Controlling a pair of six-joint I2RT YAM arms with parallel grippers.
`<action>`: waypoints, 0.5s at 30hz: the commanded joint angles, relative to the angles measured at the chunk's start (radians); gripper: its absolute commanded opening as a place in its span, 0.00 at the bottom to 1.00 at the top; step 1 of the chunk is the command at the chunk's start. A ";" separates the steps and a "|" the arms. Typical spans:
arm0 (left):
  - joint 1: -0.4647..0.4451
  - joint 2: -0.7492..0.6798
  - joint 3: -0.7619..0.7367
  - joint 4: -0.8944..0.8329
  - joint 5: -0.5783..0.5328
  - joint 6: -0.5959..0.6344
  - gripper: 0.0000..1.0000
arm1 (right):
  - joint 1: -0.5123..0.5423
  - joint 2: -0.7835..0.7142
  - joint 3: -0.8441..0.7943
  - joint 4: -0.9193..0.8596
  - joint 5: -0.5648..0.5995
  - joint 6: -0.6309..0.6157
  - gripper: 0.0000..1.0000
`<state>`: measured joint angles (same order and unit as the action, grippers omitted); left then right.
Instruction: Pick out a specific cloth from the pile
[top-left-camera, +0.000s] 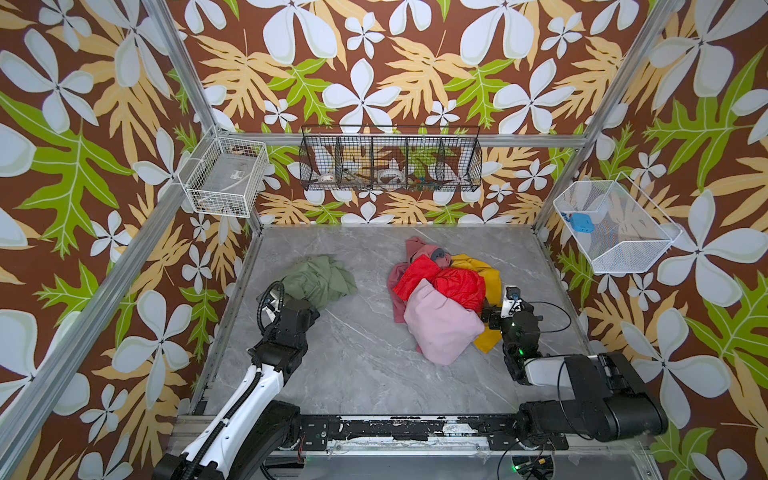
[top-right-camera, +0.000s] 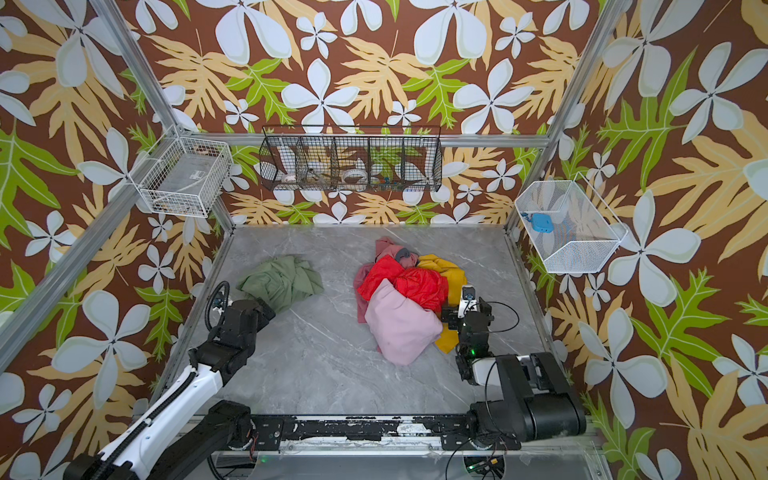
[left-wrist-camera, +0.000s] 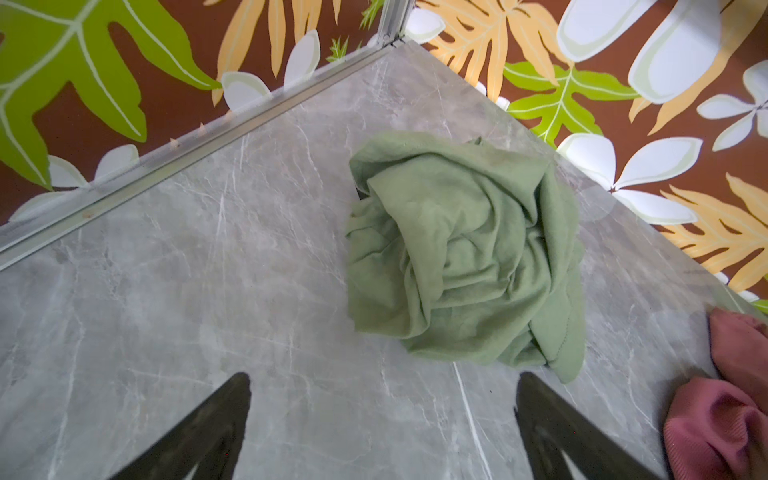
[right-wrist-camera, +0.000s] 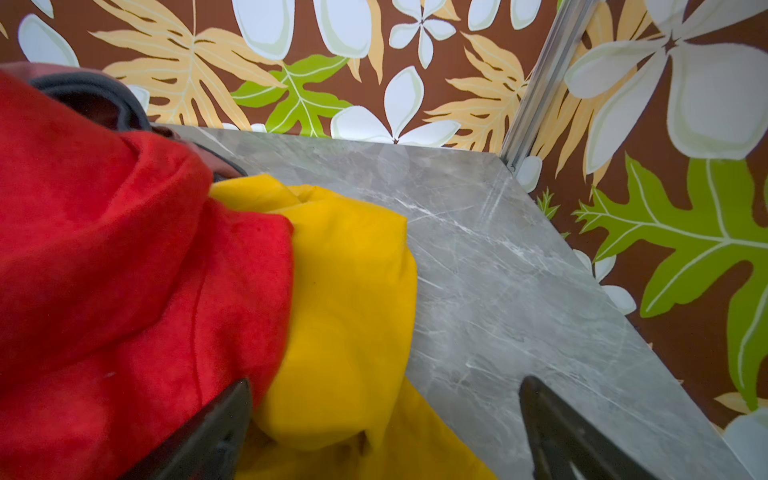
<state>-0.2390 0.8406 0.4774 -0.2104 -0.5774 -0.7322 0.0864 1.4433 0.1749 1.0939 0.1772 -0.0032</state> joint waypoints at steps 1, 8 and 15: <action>0.000 -0.017 -0.010 0.051 -0.050 0.066 1.00 | -0.018 0.008 0.038 0.038 -0.009 0.026 1.00; 0.000 -0.027 -0.128 0.330 -0.143 0.310 1.00 | -0.056 0.021 0.057 0.021 -0.060 0.052 1.00; 0.000 0.004 -0.371 0.970 -0.085 0.657 1.00 | -0.056 0.020 0.058 0.018 -0.060 0.052 1.00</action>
<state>-0.2390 0.8299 0.1703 0.3779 -0.6933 -0.2596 0.0288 1.4635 0.2298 1.1038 0.1268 0.0441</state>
